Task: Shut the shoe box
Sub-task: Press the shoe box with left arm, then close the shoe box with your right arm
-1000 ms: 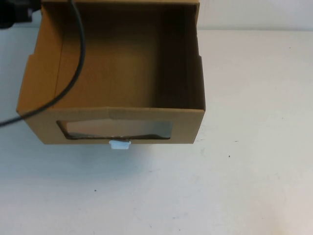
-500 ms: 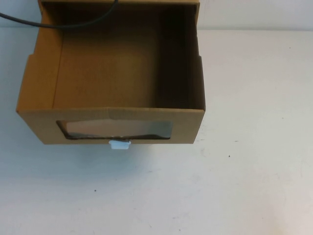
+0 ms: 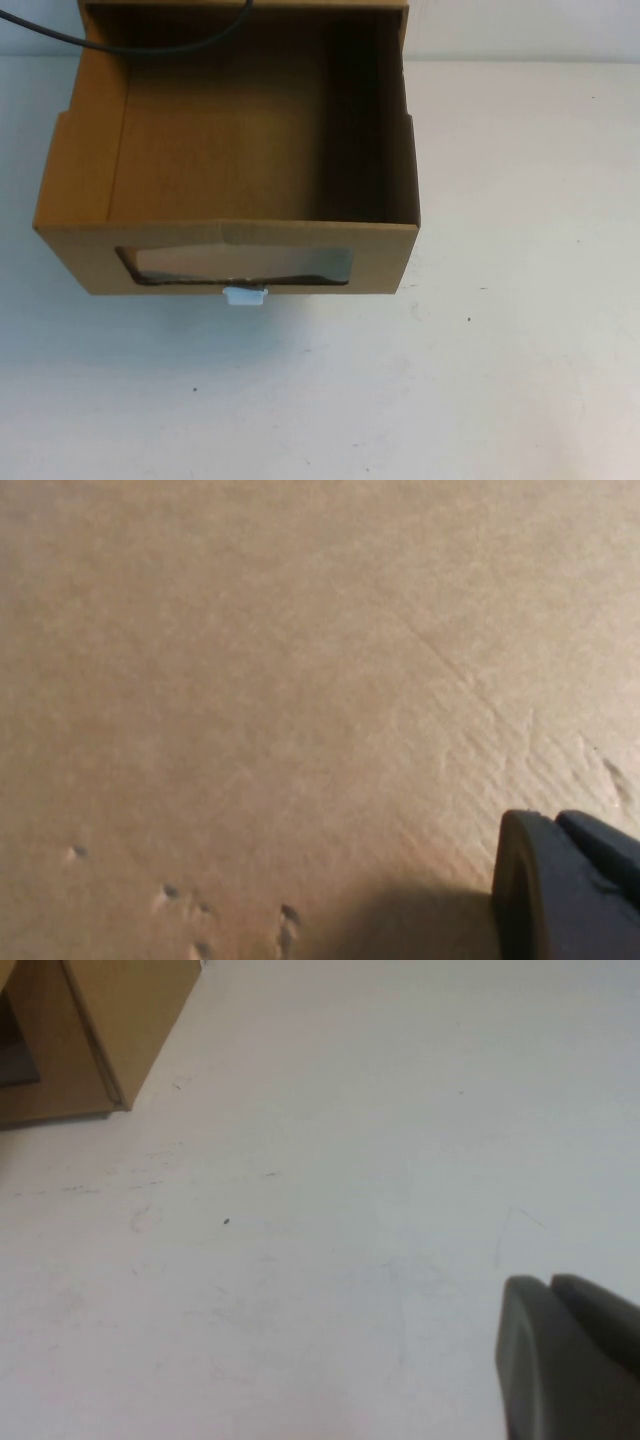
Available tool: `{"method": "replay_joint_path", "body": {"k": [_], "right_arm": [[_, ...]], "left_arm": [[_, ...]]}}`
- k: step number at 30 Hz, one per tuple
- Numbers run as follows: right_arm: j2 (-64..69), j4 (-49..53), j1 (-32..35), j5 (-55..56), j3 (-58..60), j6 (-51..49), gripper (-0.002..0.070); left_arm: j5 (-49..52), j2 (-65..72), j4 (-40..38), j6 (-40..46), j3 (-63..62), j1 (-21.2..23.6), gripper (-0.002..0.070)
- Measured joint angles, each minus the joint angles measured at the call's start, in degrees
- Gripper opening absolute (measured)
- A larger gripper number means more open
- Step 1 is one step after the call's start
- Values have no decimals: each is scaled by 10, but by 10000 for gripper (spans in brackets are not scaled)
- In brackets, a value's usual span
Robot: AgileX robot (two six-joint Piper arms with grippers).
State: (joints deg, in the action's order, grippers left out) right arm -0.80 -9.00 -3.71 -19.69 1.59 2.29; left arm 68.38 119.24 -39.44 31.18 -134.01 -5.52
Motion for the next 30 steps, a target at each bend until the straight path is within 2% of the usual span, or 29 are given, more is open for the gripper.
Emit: {"method": "replay_joint_path", "body": {"k": [4, 10, 16, 19, 22, 30], "right_arm": [[0, -56, 0, 49, 0, 0, -13], [0, -275, 0, 162, 0, 0, -13], [0, -363, 0, 184, 0, 1, -13], [1, -375, 0, 122, -24, 9, -12], [41, -356, 0, 34, -96, 12, -12], [295, -235, 0, -249, -329, 53, -12]], "left_arm": [[0, 0, 0, -5, 0, 0, -5], [0, 0, 1, -9, 0, 0, -5], [1, 0, 2, -11, 0, 0, -5], [1, 0, 7, -12, 0, 0, -5], [1, 0, 9, -12, -1, 0, -5], [1, 0, 11, -13, -1, 0, -5]]}}
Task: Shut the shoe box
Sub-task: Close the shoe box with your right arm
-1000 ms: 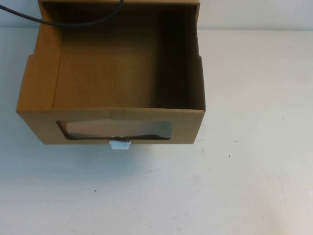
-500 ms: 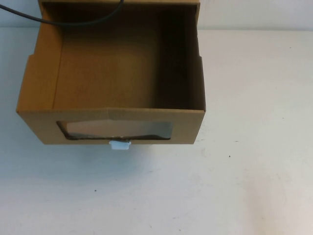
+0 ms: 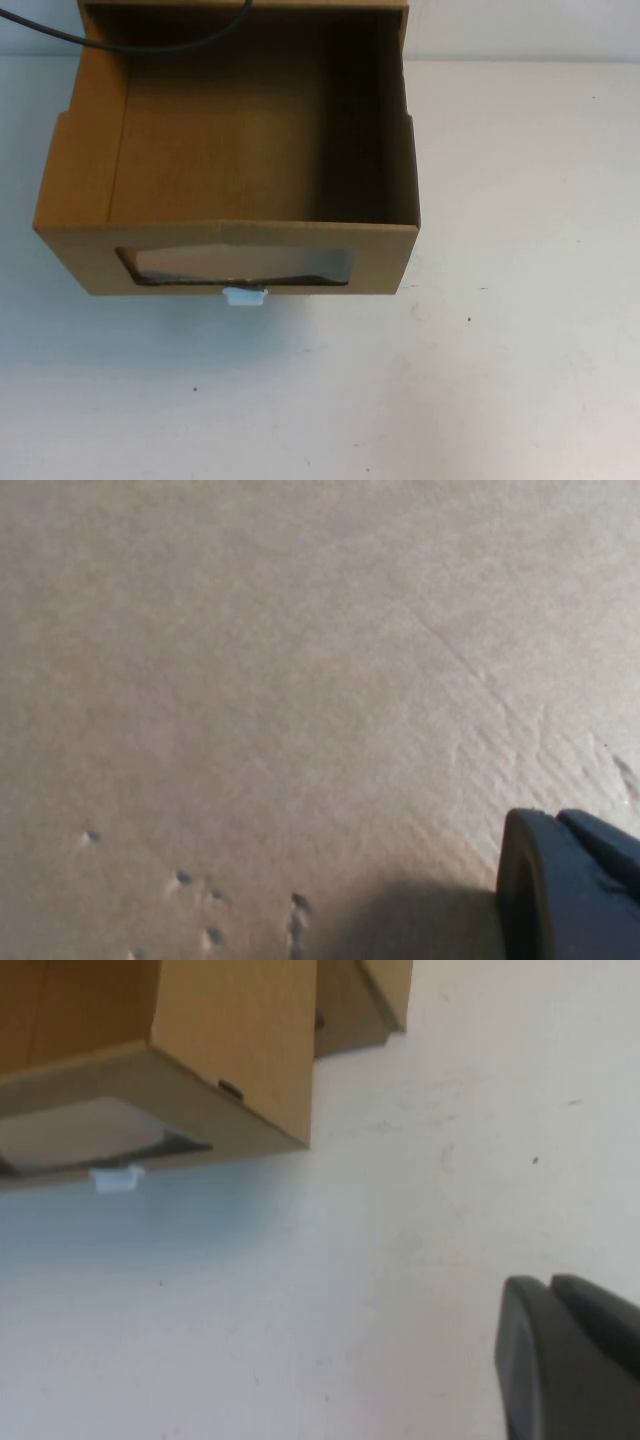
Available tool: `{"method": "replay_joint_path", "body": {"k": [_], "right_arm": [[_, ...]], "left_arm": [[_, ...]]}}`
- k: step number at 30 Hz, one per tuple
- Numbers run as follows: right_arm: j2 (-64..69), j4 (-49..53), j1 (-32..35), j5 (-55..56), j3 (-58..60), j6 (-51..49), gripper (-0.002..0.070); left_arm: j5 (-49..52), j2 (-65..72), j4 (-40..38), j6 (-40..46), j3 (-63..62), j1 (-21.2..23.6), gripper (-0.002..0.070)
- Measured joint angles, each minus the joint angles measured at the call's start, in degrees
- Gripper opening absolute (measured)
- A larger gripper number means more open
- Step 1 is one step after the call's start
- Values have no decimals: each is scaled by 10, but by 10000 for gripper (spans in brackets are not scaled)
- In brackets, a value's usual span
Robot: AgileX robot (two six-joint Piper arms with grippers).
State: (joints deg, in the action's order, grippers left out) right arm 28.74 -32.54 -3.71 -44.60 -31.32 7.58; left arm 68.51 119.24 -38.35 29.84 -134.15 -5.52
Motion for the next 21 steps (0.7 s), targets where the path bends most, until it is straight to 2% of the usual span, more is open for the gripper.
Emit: {"method": "replay_joint_path", "body": {"k": [4, 7, 11, 16, 21], "right_arm": [[115, 1, 0, -60, -86, 63, -12], [183, -36, -1, -70, -133, 110, -11], [258, -82, -38, -70, -195, 149, -11], [336, -61, -169, -39, -263, 139, -11], [404, 34, -328, 32, -314, 71, -11]], "left_arm": [[0, 0, 0, -1, -1, 0, -5], [0, 0, 0, -1, -1, 0, -5], [0, 0, 0, -3, -1, -1, -5], [0, 0, 0, -3, -1, -1, -5], [0, 0, 0, -4, -1, -1, -5]]}}
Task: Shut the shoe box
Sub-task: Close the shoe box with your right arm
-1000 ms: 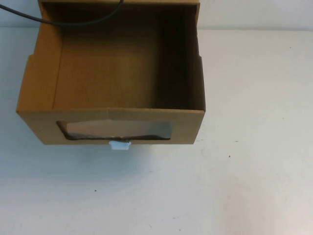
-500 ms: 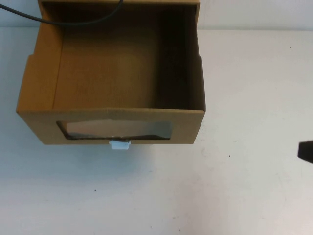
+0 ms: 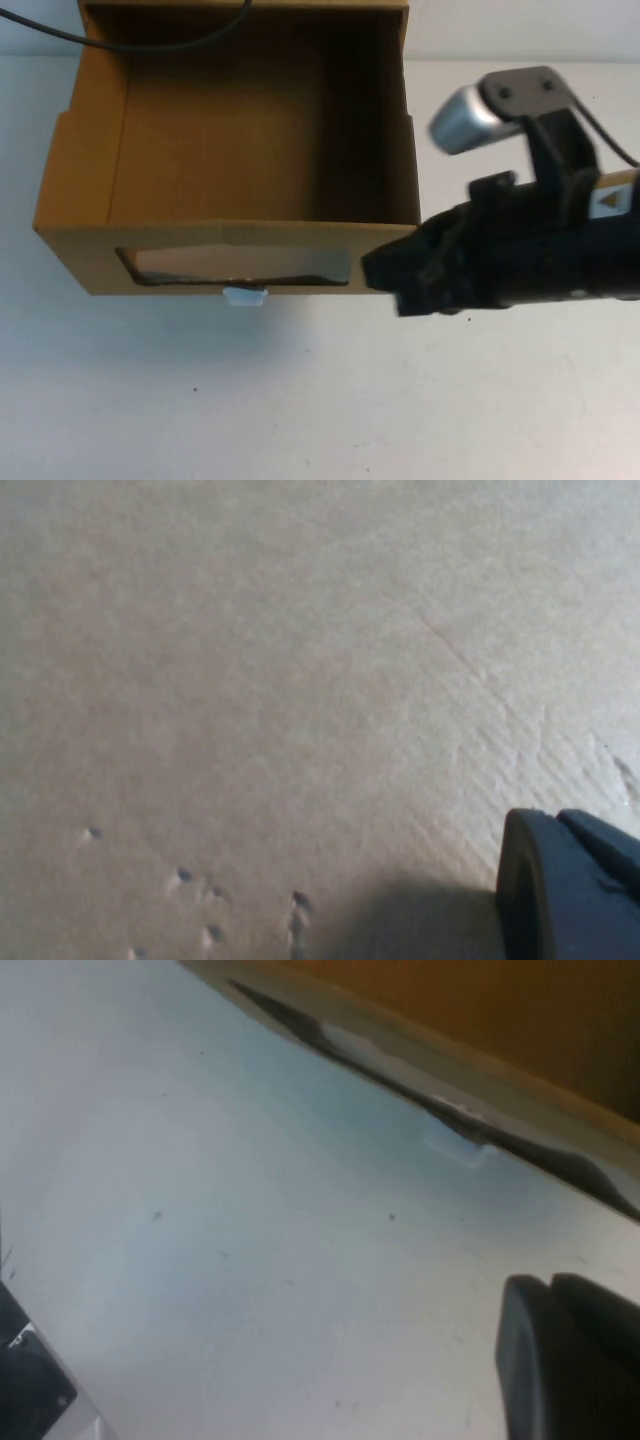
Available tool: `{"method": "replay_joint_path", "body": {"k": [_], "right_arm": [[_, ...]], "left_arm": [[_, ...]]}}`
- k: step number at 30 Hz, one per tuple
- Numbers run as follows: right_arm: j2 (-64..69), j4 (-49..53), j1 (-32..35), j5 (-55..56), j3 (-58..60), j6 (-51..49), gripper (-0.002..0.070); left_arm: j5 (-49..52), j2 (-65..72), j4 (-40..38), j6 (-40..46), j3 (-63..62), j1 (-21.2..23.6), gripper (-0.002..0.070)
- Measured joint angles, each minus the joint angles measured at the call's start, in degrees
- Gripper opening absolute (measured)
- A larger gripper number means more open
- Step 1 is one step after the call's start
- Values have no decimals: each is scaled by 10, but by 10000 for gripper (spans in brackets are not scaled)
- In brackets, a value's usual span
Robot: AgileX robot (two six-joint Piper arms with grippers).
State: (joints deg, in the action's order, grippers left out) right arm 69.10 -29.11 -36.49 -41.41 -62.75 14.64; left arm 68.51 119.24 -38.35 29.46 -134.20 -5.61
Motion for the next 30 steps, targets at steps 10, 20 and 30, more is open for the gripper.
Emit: {"method": "replay_joint_path", "body": {"k": [10, 20, 30], "right_arm": [[127, 35, -115, 86, -80, -22, -11], [213, 54, -118, 96, -157, -18, -11], [245, 60, -102, 101, -193, -18, -11]], "left_arm": [[0, 0, 0, -5, 0, 0, -5], [1, 0, 0, -6, 0, 0, -5], [4, 0, 0, -6, 0, 0, -5]]}}
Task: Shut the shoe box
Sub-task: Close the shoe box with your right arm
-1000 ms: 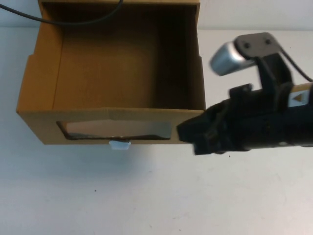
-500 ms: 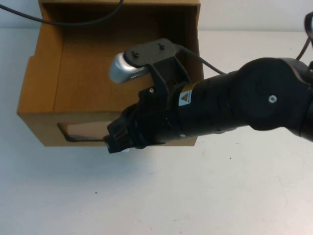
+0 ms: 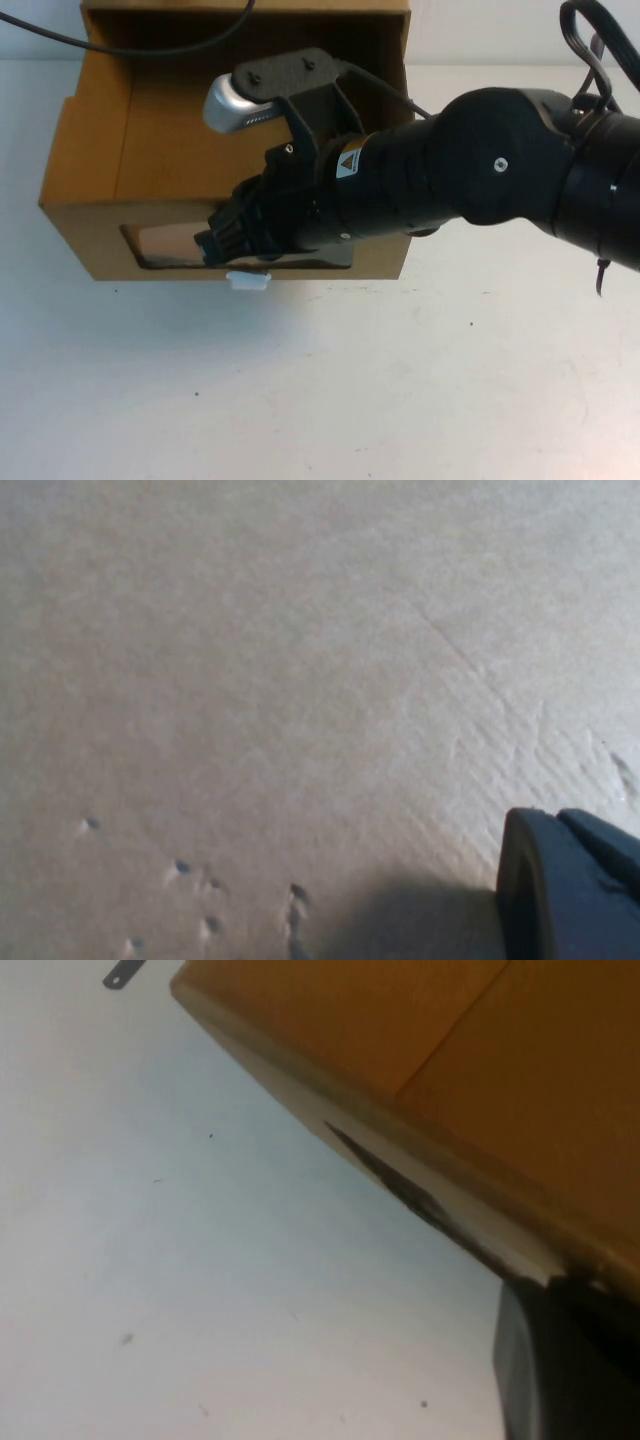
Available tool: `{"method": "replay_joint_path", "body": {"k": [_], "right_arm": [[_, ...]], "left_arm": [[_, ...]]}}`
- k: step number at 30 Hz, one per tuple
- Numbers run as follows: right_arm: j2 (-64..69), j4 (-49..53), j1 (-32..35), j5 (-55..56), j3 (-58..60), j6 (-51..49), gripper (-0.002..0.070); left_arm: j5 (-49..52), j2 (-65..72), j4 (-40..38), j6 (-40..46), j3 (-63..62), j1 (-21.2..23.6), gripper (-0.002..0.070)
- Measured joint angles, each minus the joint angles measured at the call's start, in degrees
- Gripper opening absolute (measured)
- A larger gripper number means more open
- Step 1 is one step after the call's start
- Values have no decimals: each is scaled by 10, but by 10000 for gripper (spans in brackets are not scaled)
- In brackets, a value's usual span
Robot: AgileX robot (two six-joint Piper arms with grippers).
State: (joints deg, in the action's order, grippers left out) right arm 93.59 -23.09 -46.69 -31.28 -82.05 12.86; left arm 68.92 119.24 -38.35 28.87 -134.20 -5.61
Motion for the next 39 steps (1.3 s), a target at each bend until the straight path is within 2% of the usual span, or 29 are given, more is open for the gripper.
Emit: {"method": "replay_joint_path", "body": {"k": [22, 39], "right_arm": [[78, 0, 70, 32, -107, 10, -11], [112, -46, 92, -32, -160, 27, -13]], "left_arm": [[4, 0, -1, 0, 0, 0, -5], [6, 0, -1, 0, 0, 0, -5]]}}
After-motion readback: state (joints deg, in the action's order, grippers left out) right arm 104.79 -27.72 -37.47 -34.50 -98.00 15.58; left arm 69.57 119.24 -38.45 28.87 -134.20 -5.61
